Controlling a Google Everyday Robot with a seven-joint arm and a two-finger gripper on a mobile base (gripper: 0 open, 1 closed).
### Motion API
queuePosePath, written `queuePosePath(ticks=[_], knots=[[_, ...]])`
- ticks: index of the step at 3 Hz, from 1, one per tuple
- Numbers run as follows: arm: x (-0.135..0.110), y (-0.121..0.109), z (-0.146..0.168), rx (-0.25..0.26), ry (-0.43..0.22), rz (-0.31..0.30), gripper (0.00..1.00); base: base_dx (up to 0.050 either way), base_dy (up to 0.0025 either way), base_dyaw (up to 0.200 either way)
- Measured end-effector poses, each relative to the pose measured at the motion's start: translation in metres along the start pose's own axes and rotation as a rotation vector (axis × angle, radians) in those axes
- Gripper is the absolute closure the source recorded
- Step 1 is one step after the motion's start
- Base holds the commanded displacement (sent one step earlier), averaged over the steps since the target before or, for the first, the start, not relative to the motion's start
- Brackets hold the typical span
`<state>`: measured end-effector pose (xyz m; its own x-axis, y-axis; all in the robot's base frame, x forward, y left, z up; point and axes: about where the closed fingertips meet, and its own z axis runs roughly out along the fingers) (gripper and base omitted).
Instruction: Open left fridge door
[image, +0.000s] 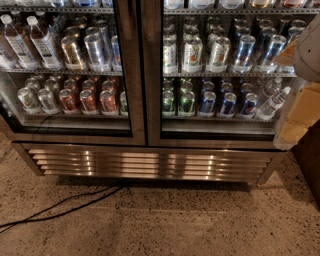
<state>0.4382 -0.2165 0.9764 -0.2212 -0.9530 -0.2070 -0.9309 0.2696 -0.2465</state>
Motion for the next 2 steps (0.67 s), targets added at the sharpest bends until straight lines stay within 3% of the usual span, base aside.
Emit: queuePosePath(ticks=[2], knots=[[-0.0037,-0.0024,-0.0018,0.014,0.002,0.02,0.0,0.0,0.0,0.0]])
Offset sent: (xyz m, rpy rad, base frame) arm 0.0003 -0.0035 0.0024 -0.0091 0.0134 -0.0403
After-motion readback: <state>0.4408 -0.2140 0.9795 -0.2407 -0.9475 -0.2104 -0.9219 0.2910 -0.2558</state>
